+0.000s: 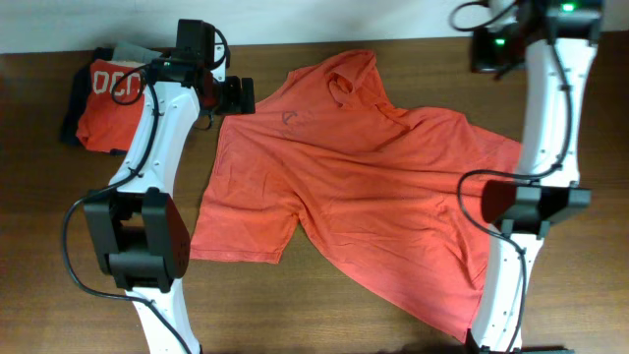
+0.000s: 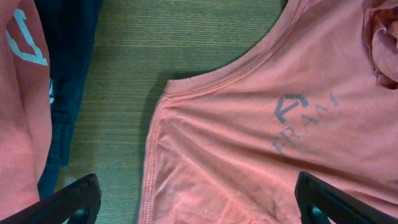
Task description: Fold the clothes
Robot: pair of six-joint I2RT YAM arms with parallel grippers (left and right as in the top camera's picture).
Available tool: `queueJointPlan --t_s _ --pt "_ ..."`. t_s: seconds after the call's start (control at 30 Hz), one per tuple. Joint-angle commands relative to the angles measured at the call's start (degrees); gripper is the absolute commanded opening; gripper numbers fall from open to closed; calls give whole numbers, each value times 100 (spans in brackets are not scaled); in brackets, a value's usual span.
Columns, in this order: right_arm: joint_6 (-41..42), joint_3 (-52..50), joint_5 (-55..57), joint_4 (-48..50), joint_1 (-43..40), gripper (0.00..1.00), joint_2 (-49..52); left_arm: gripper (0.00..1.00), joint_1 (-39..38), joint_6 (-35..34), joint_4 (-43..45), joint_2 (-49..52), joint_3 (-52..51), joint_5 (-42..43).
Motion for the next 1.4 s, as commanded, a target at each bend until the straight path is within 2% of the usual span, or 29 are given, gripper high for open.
queueJointPlan --t_s 0.0,0.27,0.43,0.7,0.87,0.9,0.97,1.03,1.37 --pt "-457 -85 -184 201 424 7 72 99 26 -9 2 -63 39 61" --pt "-433 -496 -190 723 1043 4 415 99 26 -9 2 -63 39 63" --pt "-372 -1139 -188 1248 1384 4 581 99 26 -9 2 -63 39 61" --pt "870 -2310 -195 2627 1624 4 608 99 26 -9 2 -63 39 63" --pt "1449 -2809 -568 3377 1659 5 608 99 26 -9 2 -63 39 63" --pt "1598 -2859 -577 3501 1659 6 608 99 26 -9 4 -63 39 63" --pt "1937 -2907 -573 3685 1659 17 645 99 26 -9 2 -63 39 61" --pt "2269 -2907 -573 3836 1657 23 684 99 26 -9 2 -63 39 61" --pt "2817 -3005 -256 4260 1746 26 774 99 26 -9 2 -63 39 63"
